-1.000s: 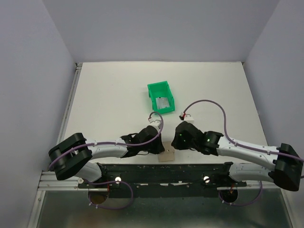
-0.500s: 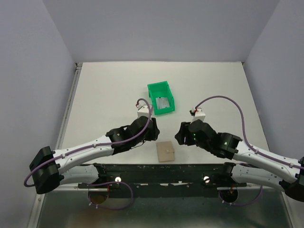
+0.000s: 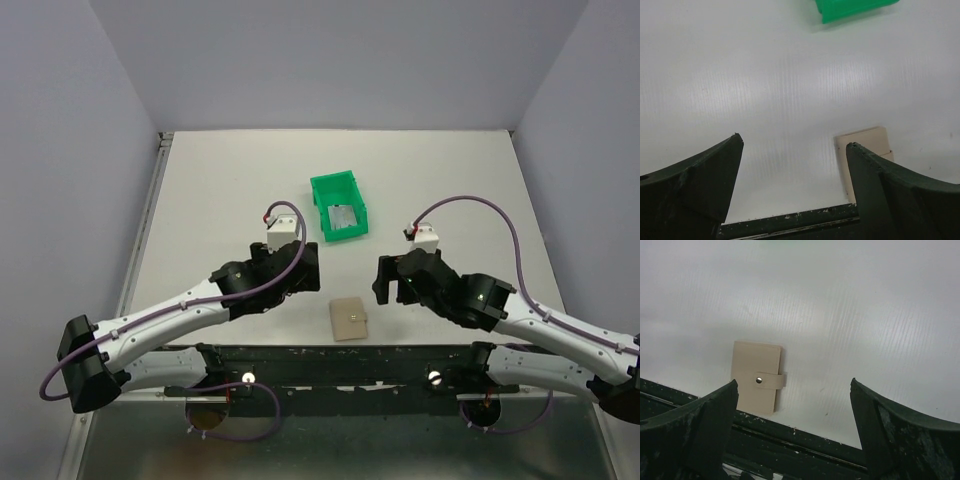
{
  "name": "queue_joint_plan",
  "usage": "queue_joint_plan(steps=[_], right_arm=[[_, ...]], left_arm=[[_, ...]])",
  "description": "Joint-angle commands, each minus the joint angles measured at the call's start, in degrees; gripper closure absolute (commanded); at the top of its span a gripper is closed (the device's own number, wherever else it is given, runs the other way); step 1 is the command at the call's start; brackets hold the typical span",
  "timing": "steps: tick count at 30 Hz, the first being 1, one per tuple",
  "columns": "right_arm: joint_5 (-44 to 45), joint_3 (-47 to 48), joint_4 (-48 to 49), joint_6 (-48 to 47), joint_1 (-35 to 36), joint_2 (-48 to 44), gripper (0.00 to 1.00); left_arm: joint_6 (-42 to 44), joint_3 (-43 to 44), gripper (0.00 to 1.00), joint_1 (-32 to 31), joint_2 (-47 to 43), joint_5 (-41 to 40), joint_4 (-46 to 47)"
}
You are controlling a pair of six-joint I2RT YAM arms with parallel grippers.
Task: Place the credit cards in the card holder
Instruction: Reset both arms
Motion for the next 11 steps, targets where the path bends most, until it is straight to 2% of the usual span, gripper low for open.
queue_joint_plan(steps=[1, 11], right_arm=[[2.2, 1.8, -4.2, 0.2, 0.3, -0.2, 0.0], [1.3, 1.2, -3.2, -0.6, 0.3, -0.3, 0.0]], left_arm=[[-2.5, 2.7, 0.01, 0.2, 0.5, -4.5, -8.9], [-4.2, -2.1, 0.01, 0.4, -7.1, -3.7, -6.0]])
